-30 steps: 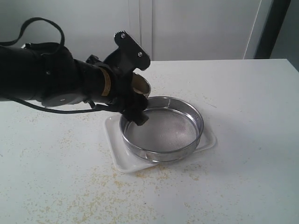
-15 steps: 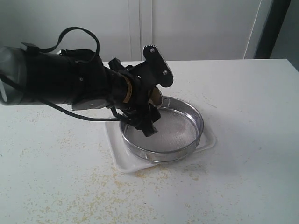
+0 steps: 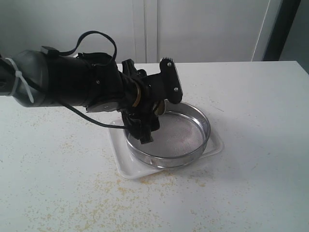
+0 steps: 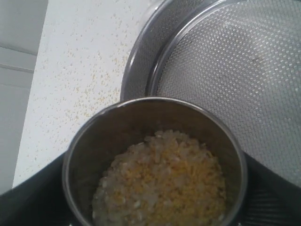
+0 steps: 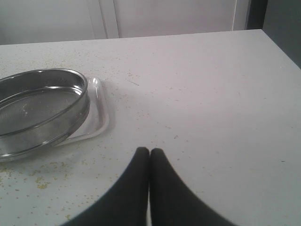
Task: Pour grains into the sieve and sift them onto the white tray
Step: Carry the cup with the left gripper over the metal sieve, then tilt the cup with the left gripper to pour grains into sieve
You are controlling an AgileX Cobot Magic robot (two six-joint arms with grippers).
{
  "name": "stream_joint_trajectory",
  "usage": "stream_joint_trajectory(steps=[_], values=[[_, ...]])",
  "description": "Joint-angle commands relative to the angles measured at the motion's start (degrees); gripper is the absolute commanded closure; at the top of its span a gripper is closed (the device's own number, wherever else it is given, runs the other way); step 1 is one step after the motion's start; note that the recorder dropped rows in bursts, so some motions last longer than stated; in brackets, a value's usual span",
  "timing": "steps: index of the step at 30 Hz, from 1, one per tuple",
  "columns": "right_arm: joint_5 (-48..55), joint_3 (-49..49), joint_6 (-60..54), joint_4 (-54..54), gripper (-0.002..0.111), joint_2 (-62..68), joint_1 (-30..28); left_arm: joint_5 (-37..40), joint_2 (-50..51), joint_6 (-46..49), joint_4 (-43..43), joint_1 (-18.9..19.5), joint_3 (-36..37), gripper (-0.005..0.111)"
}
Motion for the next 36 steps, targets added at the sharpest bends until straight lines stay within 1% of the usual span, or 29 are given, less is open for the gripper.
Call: stream_joint_trajectory(steps=[1, 6, 9, 14, 20, 23, 29, 36], values=[[-0.16, 0.31, 0.18, 0.00, 0.108, -0.33, -0.26, 0.44, 0.24, 3.43, 0.72, -0.33, -0.53, 0.107], [-0.16, 0.31, 0.18, 0.00, 0.108, -0.33, -0.26, 1.22, 1.97, 4.43, 1.22, -0.33, -1.81, 0.107], [-0.16, 0.31, 0.18, 0.00, 0.108, -0.33, -0.26, 2.63, 3.61, 4.77, 1.53, -0.33, -3.90, 0.107], [-0.16, 0.31, 0.18, 0.00, 0.108, -0.33, -0.26, 4.52, 4.77, 13.59, 1.53, -0.77, -5.31, 0.107], [-0.16, 0.31, 0.18, 0.00, 0.108, -0.33, -0.26, 6.43, 6.95, 13.59, 1.53, -0.77, -7.92, 0.107], [-0.16, 0.31, 0.18, 0.00, 0.108, -0.33, -0.26, 7.22, 8.12, 13.59, 3.08, -0.77, -9.14, 0.107], [-0.16, 0.31, 0.18, 0.00, 0.108, -0.33, -0.26, 7.50, 8.24, 18.23, 4.07, -0.77, -9.14, 0.107], [-0.16, 0.31, 0.28, 0.00, 0.108, -0.33, -0.26, 7.37, 8.24, 18.35, 4.55, -0.77, -9.14, 0.107]])
